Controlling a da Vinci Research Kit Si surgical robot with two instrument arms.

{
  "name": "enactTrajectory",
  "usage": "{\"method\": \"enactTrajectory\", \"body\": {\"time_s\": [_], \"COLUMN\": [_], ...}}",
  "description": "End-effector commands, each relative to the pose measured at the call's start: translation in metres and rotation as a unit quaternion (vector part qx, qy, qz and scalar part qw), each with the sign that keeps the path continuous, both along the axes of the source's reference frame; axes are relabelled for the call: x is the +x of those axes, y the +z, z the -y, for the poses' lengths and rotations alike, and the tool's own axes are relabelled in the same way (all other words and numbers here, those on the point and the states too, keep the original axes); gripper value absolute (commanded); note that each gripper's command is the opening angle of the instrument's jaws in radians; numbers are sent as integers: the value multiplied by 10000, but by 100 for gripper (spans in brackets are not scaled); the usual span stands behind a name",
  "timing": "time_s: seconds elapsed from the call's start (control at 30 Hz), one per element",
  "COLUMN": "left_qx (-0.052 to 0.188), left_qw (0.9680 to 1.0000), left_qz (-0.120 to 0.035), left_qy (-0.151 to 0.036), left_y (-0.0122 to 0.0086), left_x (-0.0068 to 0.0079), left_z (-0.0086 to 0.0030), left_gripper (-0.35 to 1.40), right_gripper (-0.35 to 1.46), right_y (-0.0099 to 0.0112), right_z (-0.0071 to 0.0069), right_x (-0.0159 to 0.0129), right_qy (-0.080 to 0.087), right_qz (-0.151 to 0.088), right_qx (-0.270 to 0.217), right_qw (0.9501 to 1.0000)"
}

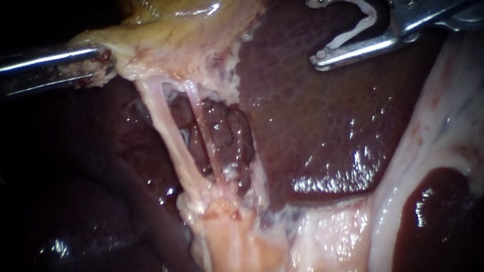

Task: Clipping first clip left tube

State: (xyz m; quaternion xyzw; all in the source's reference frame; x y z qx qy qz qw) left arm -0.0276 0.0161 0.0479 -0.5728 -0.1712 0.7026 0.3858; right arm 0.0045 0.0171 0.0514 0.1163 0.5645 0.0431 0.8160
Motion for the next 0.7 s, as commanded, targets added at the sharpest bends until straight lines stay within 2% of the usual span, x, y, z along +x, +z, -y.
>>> {"method": "enactTrajectory", "body": {"time_s": [0.03,0.27,0.5,0.7], "left_qx": [-5,-8,-12,-13], "left_qw": [10000,10000,10000,10000], "left_qz": [-6,-6,-7,-8], "left_qy": [1,2,2,1], "left_y": [1,2,3,3], "left_x": [0,0,0,0], "left_z": [0,1,2,2], "left_gripper": [-35,-35,-35,-35], "right_gripper": [50,49,49,49], "right_y": [-1,-9,-15,-9], "right_z": [5,43,84,116], "right_x": [4,42,85,122], "right_qy": [-52,-212,-352,-464], "right_qz": [-47,-209,-243,-293], "right_qx": [13,215,508,723], "right_qw": [10000,9993,9978,9959]}}
